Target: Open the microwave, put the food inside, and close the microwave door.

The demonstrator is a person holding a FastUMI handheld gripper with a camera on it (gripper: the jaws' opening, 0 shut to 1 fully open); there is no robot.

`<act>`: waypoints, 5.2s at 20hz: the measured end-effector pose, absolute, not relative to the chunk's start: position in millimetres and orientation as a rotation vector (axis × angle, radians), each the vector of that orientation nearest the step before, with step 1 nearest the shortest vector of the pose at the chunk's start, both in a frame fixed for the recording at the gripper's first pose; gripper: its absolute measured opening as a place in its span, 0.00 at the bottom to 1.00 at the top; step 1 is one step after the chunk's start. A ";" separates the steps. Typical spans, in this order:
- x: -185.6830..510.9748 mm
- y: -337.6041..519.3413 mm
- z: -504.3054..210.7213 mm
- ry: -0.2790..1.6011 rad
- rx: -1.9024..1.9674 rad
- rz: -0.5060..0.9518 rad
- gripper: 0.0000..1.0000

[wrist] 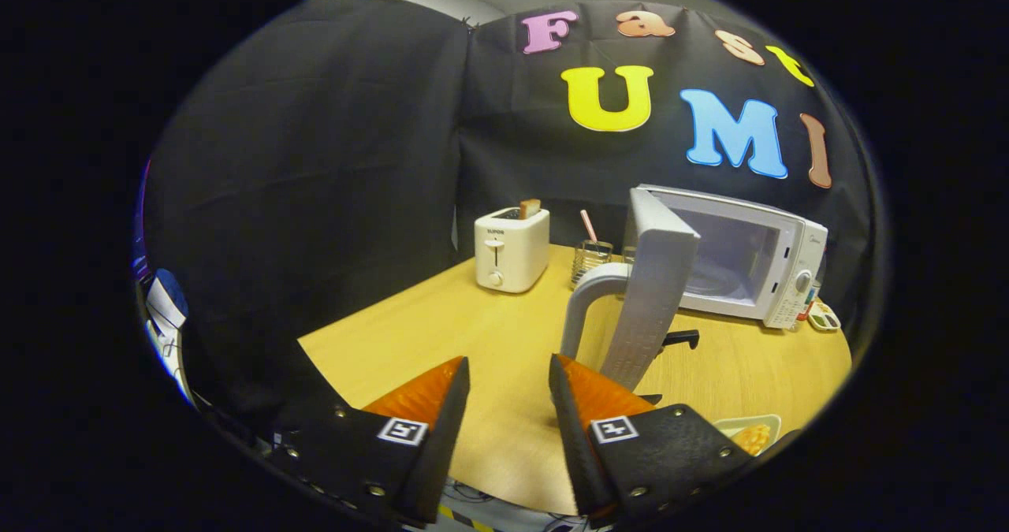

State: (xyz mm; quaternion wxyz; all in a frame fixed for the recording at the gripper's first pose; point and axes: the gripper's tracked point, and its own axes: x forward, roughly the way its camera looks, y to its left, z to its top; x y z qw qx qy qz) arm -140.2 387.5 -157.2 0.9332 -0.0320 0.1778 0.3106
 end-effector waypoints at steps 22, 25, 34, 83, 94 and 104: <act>-87.3 157.7 -157.9 0.394 -0.004 0.235 0.98; -86.5 142.1 -188.4 0.466 -0.017 0.202 0.98; -90.9 112.0 -269.4 0.689 -0.015 0.110 0.98; 159.4 182.6 -189.2 0.505 0.488 0.243 0.76; 238.6 199.0 -215.6 0.501 0.474 0.223 0.76; 280.9 204.5 -244.6 0.500 0.492 0.141 0.76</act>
